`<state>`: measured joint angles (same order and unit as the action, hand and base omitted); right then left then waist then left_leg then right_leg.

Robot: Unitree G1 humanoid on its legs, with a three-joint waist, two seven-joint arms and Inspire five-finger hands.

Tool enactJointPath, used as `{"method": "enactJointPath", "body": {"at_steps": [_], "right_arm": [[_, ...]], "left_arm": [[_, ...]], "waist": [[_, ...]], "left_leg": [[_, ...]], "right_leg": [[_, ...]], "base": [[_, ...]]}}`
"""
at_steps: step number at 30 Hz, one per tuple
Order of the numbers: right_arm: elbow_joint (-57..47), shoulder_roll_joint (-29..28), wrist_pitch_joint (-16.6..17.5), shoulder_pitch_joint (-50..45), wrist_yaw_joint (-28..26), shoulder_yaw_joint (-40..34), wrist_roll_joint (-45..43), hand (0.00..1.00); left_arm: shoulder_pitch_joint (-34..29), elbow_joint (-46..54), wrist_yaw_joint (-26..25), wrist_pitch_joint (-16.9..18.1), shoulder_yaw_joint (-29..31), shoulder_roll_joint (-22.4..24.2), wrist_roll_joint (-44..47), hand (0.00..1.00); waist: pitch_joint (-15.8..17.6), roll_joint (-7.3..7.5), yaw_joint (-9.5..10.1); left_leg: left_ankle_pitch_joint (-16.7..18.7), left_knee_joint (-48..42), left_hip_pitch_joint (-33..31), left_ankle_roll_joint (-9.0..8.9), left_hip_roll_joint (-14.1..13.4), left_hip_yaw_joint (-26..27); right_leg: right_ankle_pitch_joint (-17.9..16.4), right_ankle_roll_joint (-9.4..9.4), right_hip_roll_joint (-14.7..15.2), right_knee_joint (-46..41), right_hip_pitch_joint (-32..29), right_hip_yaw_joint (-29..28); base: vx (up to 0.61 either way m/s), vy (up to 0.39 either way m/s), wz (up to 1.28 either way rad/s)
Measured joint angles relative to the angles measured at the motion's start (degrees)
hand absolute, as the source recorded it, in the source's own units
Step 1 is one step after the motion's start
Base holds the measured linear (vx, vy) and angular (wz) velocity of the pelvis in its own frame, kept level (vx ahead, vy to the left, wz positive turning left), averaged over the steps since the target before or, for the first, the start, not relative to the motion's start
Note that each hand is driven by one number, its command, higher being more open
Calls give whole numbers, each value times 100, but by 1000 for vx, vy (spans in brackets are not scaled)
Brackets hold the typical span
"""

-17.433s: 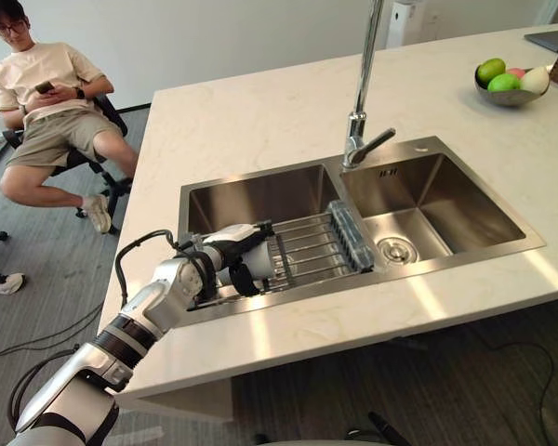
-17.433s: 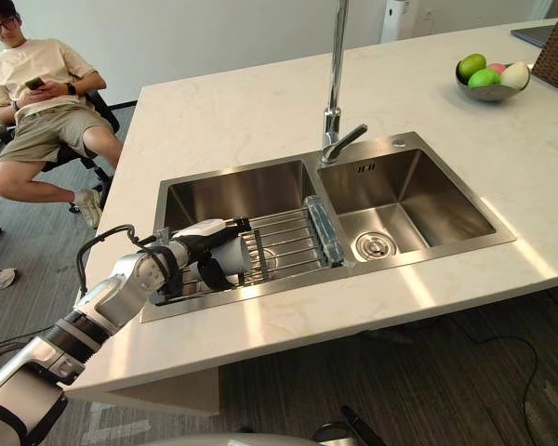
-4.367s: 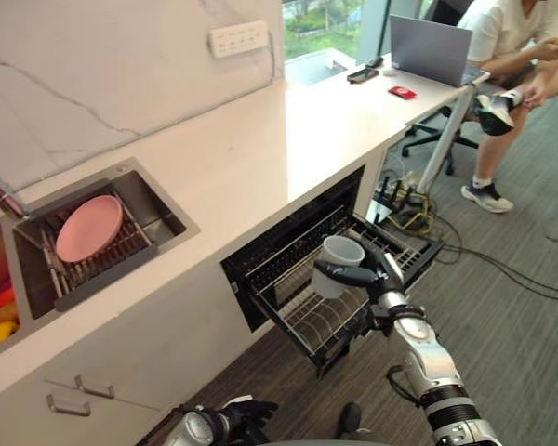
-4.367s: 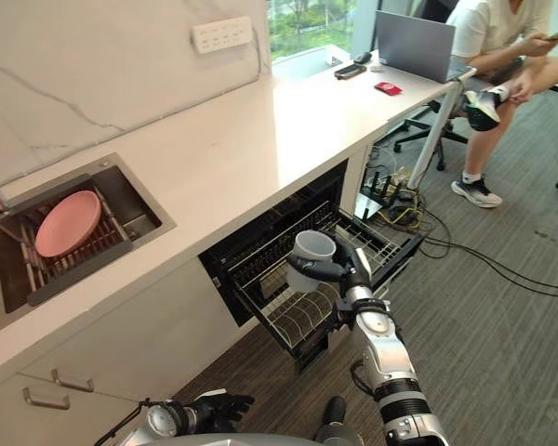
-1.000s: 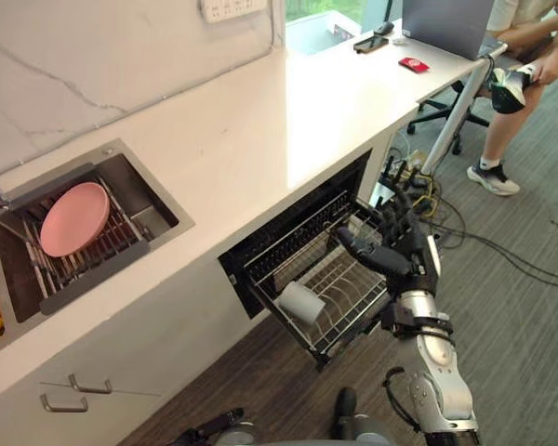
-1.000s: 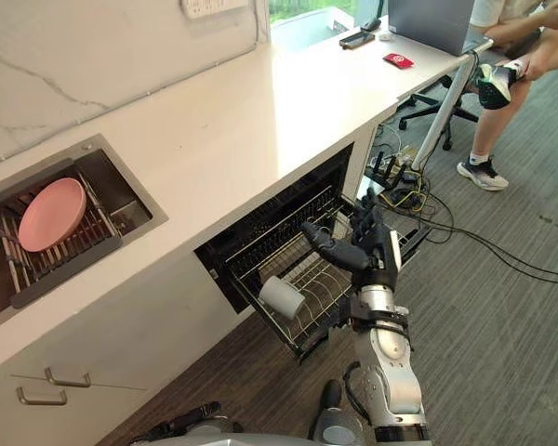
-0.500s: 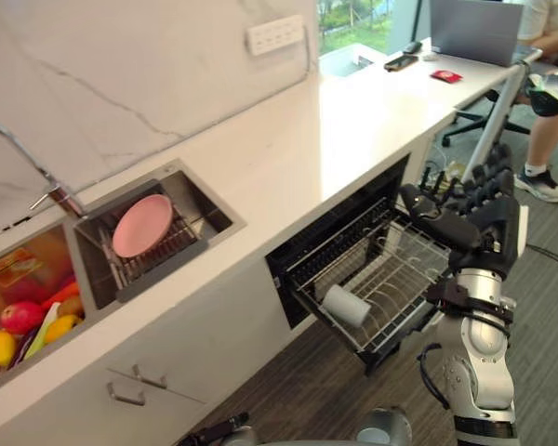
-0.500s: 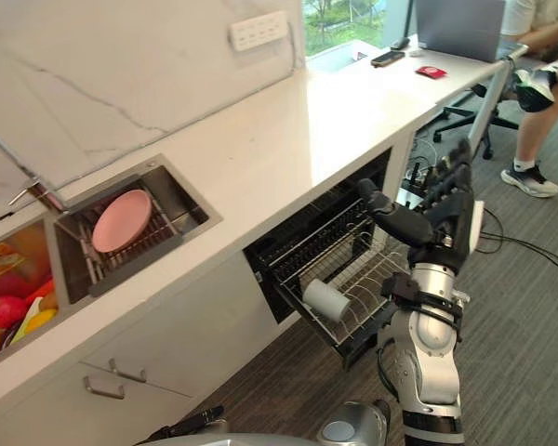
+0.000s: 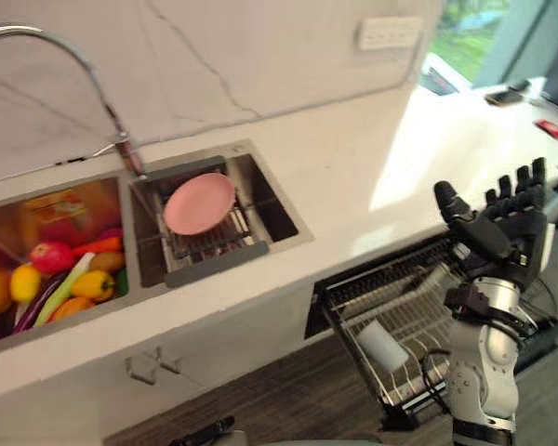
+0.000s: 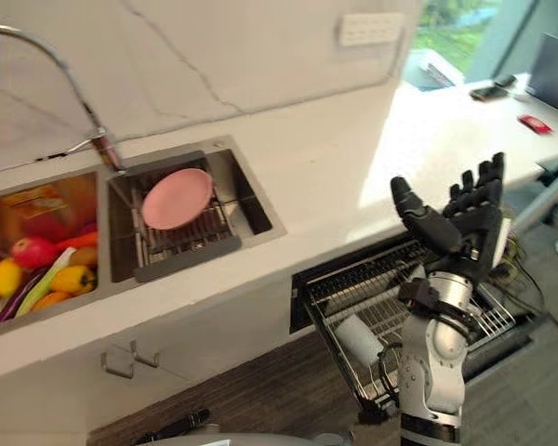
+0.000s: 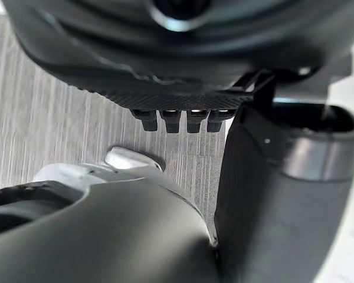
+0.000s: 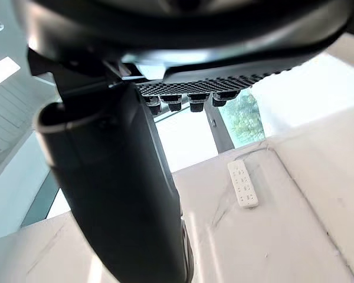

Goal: Walk over to the sink, pick up the cup, carry it to the dishwasher, place the cup inside the dishwasher, then close the dishwasher door

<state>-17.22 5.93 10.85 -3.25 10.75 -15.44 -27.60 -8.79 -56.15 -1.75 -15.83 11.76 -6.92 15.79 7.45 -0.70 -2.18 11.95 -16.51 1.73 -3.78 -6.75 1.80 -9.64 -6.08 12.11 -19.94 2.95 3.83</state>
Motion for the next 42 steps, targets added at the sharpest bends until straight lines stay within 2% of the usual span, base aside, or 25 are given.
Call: {"method": "enactJointPath", "body": {"at_steps": [1,2,5,8,10,15,19,22,24,26,28,29,30,31,32,33,34,35,36,37,39,42], "right_arm": [[-65,-28,126,-10,-140,75,-10,100],[-139,-2,229,18,-259,108,-35,100],[-140,14,310,146,-389,68,-54,100],[-137,15,311,156,-389,-3,-160,100],[-138,13,311,158,-380,6,-157,100],[-128,8,312,167,0,-5,-143,100],[-45,-17,312,181,185,-8,-144,100],[8,-27,313,199,189,-35,-143,100],[45,-72,313,193,190,-136,-143,100],[85,-150,314,105,210,-257,-143,100],[123,-167,324,30,197,-271,-143,100],[194,-189,333,12,154,-268,-143,100],[227,-182,334,8,129,-270,-145,100],[241,-183,336,-6,101,-270,-145,100],[239,-181,345,-7,72,-271,-144,100],[233,-172,364,-7,45,-271,-144,100],[229,-161,371,-7,37,-271,-146,100],[231,-143,376,-10,0,-270,-152,100],[233,-132,385,-8,-61,-267,-153,100],[287,-50,388,5,-76,-280,-157,100],[318,18,384,0,-60,-327,-161,100],[321,9,379,-2,-36,-403,-160,100]], "left_arm": [[-7,-14,-52,5,-8,-71,4,100],[33,-48,-71,29,-43,-104,7,100],[13,-53,-100,74,-101,-64,5,100],[-16,-52,-124,106,-101,-61,11,100],[-40,-51,-154,126,-100,-61,52,100],[-41,-6,-227,128,-101,-42,-2,100],[-46,25,-210,129,-90,-41,-10,100],[-70,13,-202,128,-90,-52,-32,100],[-77,-17,-189,128,-90,-79,-128,100],[-112,-41,-150,129,-89,-115,-129,100],[-136,-39,-111,126,-90,-92,-127,100],[-115,-31,-92,123,-89,-137,-129,100],[-99,-45,-92,117,-90,-144,-129,100],[-79,-52,-88,111,-89,-152,-133,100],[-66,-64,-72,101,-88,-165,-135,100],[-54,-85,-31,83,-89,-176,-142,100],[-50,-92,-7,71,-92,-173,-173,100],[-52,-111,54,59,-93,-211,-193,100],[-69,-138,101,59,-95,-321,-196,100],[-2,-245,84,71,-98,-304,-222,100],[-4,-282,108,30,-101,-162,-221,100],[-7,-291,180,33,-101,-150,-235,100]], "waist": [[-103,184,60],[-105,230,135],[-122,162,133],[-118,167,149],[-116,181,164],[-104,260,250],[-83,295,338],[-77,313,377],[-72,318,354],[-51,372,326],[-58,350,283],[-43,290,247],[-41,288,236],[-32,279,224],[-31,289,223],[-43,312,215],[-47,324,211],[-82,423,206],[-165,653,203],[-154,544,220],[-136,325,121],[-123,256,105]], "left_leg": [[-22,49,-30,-40,41,-52],[-12,82,-24,-84,86,-98],[-146,310,19,-182,61,-250],[-248,522,131,-194,70,-350],[-321,610,175,-176,107,-347],[-661,954,109,-36,207,225],[-859,1274,193,51,268,272],[-983,1656,313,168,376,272],[-1056,1898,410,255,443,261],[-1095,2032,591,366,566,185],[-1053,2030,724,497,581,63],[-1030,1996,735,580,532,-7],[-1007,1963,718,600,488,-34],[-949,1898,682,591,397,-86],[-907,1877,683,577,362,-106],[-857,1850,713,564,369,-117],[-828,1834,741,543,392,-125],[-792,1756,776,445,512,-123],[-659,1682,791,413,741,-144],[-591,1608,797,372,682,-142],[-480,1492,743,263,471,90],[-456,1515,892,221,368,310]], "right_leg": [[155,49,-146,728,86,-58],[80,-66,-116,865,173,87],[80,-67,-147,1041,362,319],[81,-67,-143,1070,539,499],[81,-67,-92,1068,650,654],[107,-104,122,995,812,1247],[207,-167,160,700,761,1262],[280,-163,318,139,464,1194],[401,-86,446,-403,173,1139],[691,231,665,-1304,-200,1013],[1075,379,756,-1949,-536,837],[537,274,587,-2179,-744,709],[196,221,438,-2142,-825,695],[-154,204,117,-1929,-1003,695],[-229,184,-84,-1716,-1143,695],[-224,180,-257,-1370,-1290,688],[-215,183,-307,-1140,-1323,687],[54,252,-319,-558,-1300,683],[597,327,-191,-99,-1286,644],[573,319,-223,-156,-1254,693],[590,320,-417,136,-1056,783],[586,334,-530,259,-871,795]], "base": [[111,-171,40],[117,-179,31],[79,-108,36],[37,-46,43],[22,-7,47],[-21,26,68],[-25,52,43],[-42,78,7],[-22,97,11],[17,84,18],[76,47,19],[111,21,19],[116,15,20],[105,2,17],[134,-18,21],[124,-39,18],[133,-61,21],[158,-88,21],[174,-116,14],[184,-121,24],[204,-89,15],[148,-47,-6]]}}
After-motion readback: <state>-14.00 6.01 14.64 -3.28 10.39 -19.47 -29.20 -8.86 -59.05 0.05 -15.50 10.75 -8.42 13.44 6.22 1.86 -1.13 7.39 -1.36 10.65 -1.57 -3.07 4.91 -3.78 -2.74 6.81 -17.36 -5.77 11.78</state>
